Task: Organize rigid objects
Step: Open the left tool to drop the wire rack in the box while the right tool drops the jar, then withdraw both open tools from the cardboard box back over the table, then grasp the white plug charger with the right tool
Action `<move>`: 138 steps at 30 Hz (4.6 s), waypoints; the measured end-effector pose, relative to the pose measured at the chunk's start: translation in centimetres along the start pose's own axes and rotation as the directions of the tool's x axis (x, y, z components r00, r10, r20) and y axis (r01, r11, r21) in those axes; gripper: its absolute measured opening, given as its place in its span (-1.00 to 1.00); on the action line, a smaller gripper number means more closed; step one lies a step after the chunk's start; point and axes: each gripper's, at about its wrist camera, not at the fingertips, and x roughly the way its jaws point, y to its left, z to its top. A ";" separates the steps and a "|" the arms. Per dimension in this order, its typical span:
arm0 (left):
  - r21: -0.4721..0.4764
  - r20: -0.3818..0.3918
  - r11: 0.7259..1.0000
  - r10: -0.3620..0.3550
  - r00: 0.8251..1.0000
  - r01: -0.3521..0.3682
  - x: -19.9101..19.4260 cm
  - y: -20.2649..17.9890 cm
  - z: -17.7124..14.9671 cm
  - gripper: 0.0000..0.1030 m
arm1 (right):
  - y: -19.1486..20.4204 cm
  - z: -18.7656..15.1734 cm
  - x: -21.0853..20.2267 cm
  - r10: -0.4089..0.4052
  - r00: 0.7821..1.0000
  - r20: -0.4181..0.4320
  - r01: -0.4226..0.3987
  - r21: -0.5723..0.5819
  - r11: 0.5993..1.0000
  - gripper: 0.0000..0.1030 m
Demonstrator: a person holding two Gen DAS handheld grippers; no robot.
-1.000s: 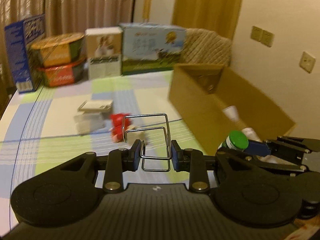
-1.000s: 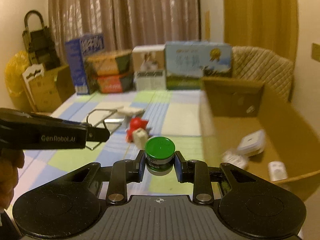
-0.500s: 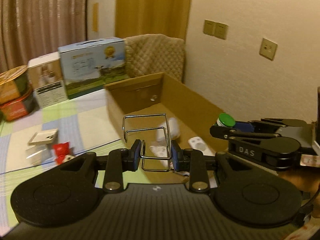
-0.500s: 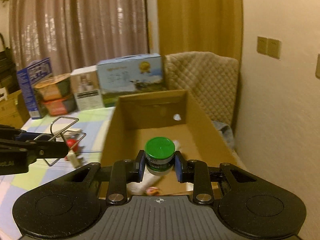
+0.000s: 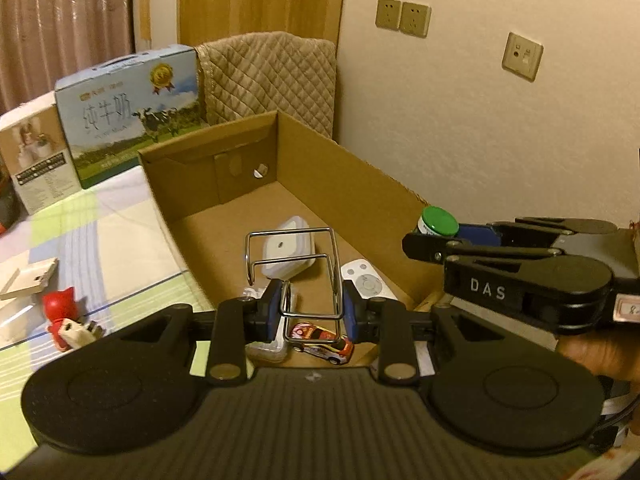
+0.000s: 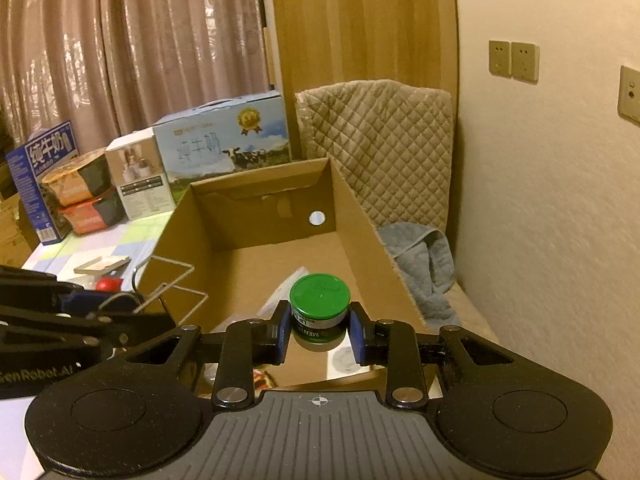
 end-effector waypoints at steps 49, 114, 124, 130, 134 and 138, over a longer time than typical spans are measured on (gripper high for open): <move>-0.125 0.073 0.990 0.080 0.994 -0.070 -3.7 4.9 -0.6 -0.41 | 0.5 0.2 1.6 0.019 0.999 -0.030 -0.018 0.034 0.999 -0.29; -0.422 -0.045 0.806 0.439 0.898 -0.415 -17.0 24.1 -14.3 0.82 | 24.1 -2.8 0.2 0.296 0.953 -0.062 -0.303 -0.160 0.940 0.52; -0.421 -0.055 0.796 0.457 0.888 -0.435 -13.5 27.3 -14.4 0.89 | 25.2 -4.3 5.7 0.266 0.959 -0.099 -0.277 -0.132 0.952 0.54; -0.386 -0.049 0.811 0.458 0.888 -0.440 -10.1 28.7 -14.3 0.89 | 25.2 -4.8 9.3 0.252 0.961 -0.110 -0.265 -0.120 0.957 0.54; -0.390 -0.050 0.816 0.444 0.894 -0.427 -8.0 29.9 -14.6 0.89 | 25.2 -5.1 11.7 0.231 0.966 -0.120 -0.246 -0.133 0.960 0.53; -0.358 -0.071 0.828 0.436 0.897 -0.431 -5.9 30.8 -14.2 0.89 | 25.2 -5.3 14.0 0.213 0.970 -0.119 -0.229 -0.140 0.963 0.52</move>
